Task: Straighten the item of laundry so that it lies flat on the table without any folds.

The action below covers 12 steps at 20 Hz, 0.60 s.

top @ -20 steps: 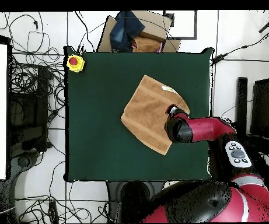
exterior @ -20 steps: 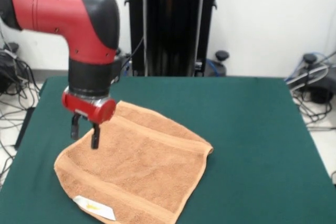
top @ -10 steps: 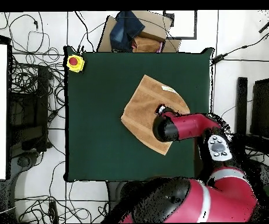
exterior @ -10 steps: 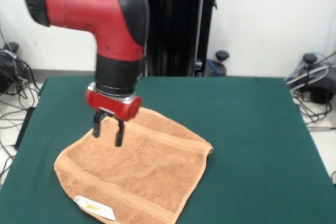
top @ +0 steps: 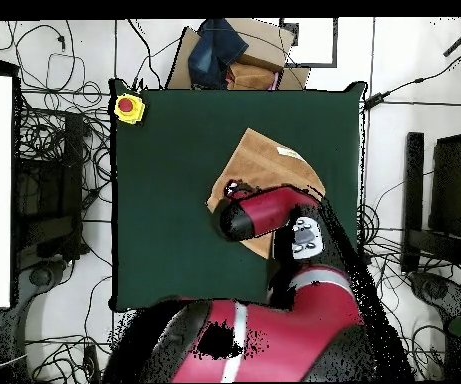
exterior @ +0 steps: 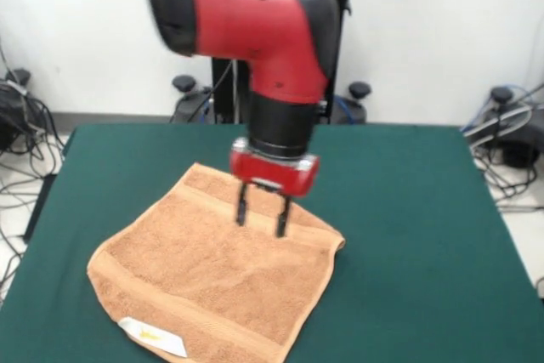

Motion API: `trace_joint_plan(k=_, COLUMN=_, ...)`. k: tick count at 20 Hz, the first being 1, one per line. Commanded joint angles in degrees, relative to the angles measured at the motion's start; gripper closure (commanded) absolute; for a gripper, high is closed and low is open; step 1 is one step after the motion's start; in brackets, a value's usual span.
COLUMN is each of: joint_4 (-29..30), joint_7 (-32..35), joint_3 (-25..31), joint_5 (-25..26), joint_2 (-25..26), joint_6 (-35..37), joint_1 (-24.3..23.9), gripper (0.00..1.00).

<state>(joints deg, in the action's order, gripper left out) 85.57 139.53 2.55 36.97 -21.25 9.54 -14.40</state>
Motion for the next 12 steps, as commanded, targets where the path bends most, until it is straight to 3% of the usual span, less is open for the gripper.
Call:
trace_joint_plan(k=1, joint_4=3.8, joint_7=10.4, joint_3=-2.7, joint_5=-5.1, joint_2=0.2, joint_6=0.9, joint_1=7.8, gripper=0.00)
trace_joint_plan(k=3, joint_4=0.9, joint_7=12.3, joint_3=-7.5, joint_5=-6.2, joint_2=2.6, joint_6=4.6, joint_1=11.6, gripper=0.00)
trace_joint_plan(k=6, joint_4=-2.9, joint_7=15.1, joint_3=-14.5, joint_5=-7.4, joint_2=8.9, joint_6=4.0, joint_1=15.1, gripper=0.00)
trace_joint_plan(k=9, joint_4=-8.7, joint_7=20.5, joint_3=-24.0, joint_5=-10.9, joint_2=16.7, joint_6=9.7, joint_1=20.9, gripper=0.00)
trace_joint_plan(k=12, joint_4=-13.2, joint_7=20.6, joint_3=-28.3, joint_5=-15.2, joint_2=21.3, joint_6=16.3, joint_1=22.8, gripper=0.00)
